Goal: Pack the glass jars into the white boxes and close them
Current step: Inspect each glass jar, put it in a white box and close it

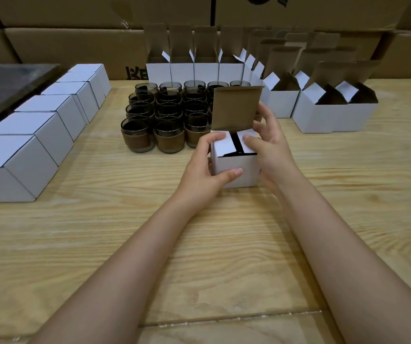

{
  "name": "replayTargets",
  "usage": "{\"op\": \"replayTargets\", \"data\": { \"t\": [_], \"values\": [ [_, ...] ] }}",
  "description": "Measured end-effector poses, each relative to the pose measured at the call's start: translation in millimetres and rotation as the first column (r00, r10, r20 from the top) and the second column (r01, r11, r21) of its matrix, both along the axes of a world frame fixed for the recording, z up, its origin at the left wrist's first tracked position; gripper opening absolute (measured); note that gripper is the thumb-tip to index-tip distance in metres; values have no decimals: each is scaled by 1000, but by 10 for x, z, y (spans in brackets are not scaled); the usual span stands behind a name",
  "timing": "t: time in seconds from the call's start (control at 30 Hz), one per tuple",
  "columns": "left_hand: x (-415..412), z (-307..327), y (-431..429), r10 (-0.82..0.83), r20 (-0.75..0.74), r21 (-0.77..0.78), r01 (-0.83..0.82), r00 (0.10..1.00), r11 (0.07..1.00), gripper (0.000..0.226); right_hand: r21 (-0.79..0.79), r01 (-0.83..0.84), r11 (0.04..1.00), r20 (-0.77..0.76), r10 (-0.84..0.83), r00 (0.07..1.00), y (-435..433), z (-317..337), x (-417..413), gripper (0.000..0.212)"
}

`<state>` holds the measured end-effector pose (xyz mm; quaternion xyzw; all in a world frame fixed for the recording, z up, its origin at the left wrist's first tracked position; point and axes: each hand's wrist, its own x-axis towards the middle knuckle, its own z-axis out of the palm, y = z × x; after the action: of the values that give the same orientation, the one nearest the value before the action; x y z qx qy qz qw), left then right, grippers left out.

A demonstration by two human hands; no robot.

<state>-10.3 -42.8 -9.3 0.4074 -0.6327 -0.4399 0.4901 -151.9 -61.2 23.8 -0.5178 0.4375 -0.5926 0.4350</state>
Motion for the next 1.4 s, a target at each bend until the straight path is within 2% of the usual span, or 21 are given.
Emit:
{"op": "replayTargets", "data": {
  "t": [0.17,0.23,0.3,0.33,0.43,0.5,0.83,0.97,1.3,1.4],
  "values": [
    [-18,22,9,6,13,-3,-6,1000,1000,63,-75,-115,990,169,127,977,53,-88,-72,40],
    [-16,26,12,7,8,-9,-7,1000,1000,64,-71,-184,980,172,194,966,80,-97,-109,50],
    [-8,26,11,2,-1,-6,-2,1000,1000,65,-37,-186,982,143,190,971,90,-84,-121,63],
    [-4,25,9,-1,-3,-4,1,1000,1000,65,-28,-176,984,122,178,977,86,-86,-120,57],
    [-6,12,-5,0,-4,-12,0,1000,1000,66,-53,-167,985,75,171,983,69,-117,-123,20],
    [-8,3,-16,10,-16,-15,-10,1000,1000,66,-72,-172,983,70,177,982,68,-132,-137,15],
    [20,-26,-54,1,-23,-28,-1,1000,1000,70,-52,-222,974,43,224,974,72,-155,-182,18],
    [20,-28,-62,5,-15,-36,-5,1000,999,70,-64,-190,980,78,195,978,79,-167,-155,16],
    [25,-9,-30,-24,-13,-65,23,1000,998,74,-76,-215,974,20,217,976,70,-183,-164,14],
    [13,-4,-9,-14,51,-98,19,999,995,60,-63,-193,979,17,194,981,48,-177,-151,21]
  ]
}}
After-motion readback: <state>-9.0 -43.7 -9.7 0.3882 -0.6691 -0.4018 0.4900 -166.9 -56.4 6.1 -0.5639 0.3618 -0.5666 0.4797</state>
